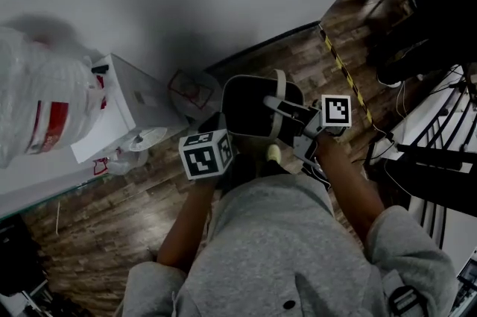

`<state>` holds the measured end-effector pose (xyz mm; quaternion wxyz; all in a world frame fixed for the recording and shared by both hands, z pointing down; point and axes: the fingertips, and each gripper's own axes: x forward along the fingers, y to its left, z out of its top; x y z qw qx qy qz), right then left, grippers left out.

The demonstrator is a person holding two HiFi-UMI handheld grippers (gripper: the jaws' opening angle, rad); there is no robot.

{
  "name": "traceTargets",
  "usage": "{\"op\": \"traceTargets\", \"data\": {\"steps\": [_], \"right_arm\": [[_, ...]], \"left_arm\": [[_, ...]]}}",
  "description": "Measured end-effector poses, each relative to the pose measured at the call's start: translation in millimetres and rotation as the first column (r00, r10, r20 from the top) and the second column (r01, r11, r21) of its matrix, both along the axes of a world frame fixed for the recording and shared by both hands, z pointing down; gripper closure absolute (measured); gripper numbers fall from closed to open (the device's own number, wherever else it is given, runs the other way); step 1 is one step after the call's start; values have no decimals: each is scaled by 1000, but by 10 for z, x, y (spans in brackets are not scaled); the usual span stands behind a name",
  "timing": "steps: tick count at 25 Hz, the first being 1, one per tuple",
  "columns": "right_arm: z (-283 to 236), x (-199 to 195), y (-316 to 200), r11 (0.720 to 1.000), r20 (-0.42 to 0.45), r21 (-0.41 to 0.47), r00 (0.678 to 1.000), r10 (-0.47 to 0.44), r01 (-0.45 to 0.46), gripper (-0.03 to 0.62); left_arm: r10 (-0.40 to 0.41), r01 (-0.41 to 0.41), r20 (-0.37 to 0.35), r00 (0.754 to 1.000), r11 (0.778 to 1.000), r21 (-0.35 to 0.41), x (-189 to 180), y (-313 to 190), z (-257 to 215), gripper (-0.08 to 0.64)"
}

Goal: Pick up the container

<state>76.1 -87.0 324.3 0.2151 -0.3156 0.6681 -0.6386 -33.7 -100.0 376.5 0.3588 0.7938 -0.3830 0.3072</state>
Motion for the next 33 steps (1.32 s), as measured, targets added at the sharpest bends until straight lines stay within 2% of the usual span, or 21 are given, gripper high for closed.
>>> {"op": "traceTargets", "data": {"steps": [12,22,33], "right_arm": [[-100,537,512,999,-5,6,999,-32,32,532],[-86,955,805,1000,-1,2,1000,-9,9,532],[-34,1098,1040,1000,25,3,999,-31,31,532]], "left_arm": [[19,-20,17,1000,998,53,640,562,-211,545],[15,-16,20,1000,998,61,945,827,-244,545],[11,-13,27,1000,998,64,1143,1082,-203,545]]}}
